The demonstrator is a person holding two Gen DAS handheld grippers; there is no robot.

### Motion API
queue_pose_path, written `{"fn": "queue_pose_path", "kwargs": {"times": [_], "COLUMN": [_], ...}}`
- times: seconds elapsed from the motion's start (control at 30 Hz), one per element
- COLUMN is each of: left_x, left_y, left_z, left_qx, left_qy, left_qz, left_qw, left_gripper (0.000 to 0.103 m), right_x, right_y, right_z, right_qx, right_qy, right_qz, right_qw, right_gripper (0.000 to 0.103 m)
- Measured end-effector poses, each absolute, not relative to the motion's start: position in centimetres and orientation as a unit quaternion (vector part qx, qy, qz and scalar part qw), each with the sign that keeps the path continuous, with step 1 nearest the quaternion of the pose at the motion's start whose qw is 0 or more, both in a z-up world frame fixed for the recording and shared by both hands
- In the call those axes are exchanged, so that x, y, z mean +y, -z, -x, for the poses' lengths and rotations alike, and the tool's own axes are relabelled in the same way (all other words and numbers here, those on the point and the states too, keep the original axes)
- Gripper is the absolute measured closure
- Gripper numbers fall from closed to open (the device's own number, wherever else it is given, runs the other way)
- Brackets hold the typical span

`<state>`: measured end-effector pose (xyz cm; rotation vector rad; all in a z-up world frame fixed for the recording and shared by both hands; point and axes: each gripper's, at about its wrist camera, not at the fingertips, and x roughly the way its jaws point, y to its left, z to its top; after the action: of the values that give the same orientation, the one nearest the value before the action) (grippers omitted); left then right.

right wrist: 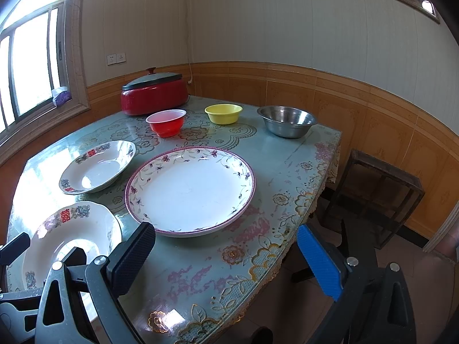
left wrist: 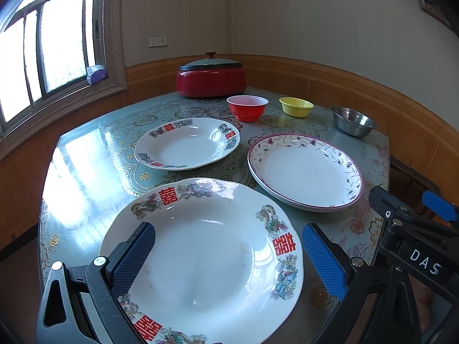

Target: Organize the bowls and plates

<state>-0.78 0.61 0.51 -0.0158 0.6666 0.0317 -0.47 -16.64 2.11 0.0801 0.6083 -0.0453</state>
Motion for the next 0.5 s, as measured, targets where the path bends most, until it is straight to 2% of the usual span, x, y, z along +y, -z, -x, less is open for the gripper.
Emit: {"fn": "queue_pose_path", "kwargs": {"times": [0.5], "left_x": [0.83], "left_y": [-0.45], "left_z": [0.70], "left_qx": [0.329], "left_qy": [-0.019], "left_qz": [0.009], "left_qw": [0.944], "left_gripper": [0.000], "right_x": [-16.38], "right_y": [-1.95], "right_z": [-0.08], "right_qx": [0.304], "right_qy": [0.013], "right_qz": [-0.038], "right_qw": [0.952], "right_gripper": [0.002]}}
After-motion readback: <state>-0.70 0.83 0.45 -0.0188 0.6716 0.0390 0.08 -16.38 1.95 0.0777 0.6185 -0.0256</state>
